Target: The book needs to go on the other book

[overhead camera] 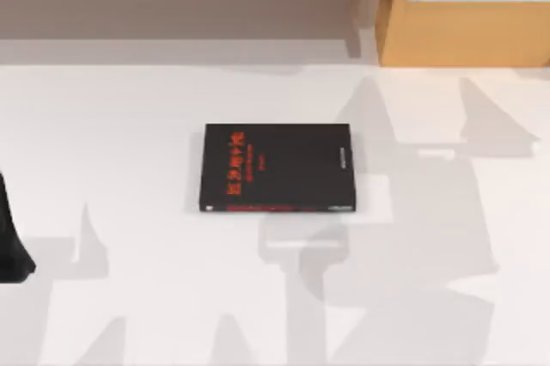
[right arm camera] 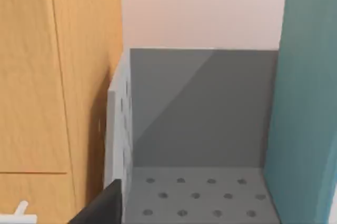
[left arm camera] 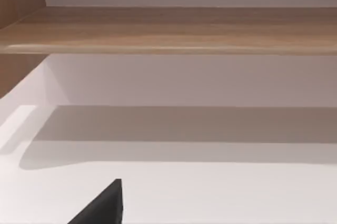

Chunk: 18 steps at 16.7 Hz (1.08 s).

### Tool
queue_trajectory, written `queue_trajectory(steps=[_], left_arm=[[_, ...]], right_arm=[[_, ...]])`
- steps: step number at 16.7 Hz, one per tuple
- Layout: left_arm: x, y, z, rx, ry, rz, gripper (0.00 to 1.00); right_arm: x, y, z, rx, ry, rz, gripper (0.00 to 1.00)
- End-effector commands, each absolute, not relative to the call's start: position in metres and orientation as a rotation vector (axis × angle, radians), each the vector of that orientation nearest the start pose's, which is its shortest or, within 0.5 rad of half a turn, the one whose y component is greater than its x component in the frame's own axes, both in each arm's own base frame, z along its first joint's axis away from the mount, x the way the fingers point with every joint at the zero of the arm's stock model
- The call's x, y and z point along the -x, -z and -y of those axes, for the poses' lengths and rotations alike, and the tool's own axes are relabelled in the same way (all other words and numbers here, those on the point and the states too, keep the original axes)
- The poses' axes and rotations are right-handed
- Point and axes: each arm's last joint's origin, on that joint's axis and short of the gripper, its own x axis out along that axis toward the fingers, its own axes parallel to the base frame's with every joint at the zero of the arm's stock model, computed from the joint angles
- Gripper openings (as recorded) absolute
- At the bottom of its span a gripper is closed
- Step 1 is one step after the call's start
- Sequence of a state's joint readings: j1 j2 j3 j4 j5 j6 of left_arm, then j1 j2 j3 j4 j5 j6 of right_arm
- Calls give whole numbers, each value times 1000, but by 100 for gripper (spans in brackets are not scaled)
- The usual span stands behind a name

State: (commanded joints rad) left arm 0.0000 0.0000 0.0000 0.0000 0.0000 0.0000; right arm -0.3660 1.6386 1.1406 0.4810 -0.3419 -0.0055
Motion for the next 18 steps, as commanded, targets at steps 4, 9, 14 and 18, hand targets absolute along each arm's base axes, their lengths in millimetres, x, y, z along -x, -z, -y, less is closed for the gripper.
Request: queue_trajectory(steps=[4,9,14,18], left_arm=[[-106,-160,1,0,0,0,100],[-106,-160,1,0,0,0,100],[-106,-160,1,0,0,0,100],[-106,-160,1,0,0,0,100]], right_arm=[[-413,-266,169,15,7,-18,100],[-432,-249,192,21,7,-5,100],[-433,-248,190,19,5,-8,100],[-448,-249,192,21,7,-5,100]])
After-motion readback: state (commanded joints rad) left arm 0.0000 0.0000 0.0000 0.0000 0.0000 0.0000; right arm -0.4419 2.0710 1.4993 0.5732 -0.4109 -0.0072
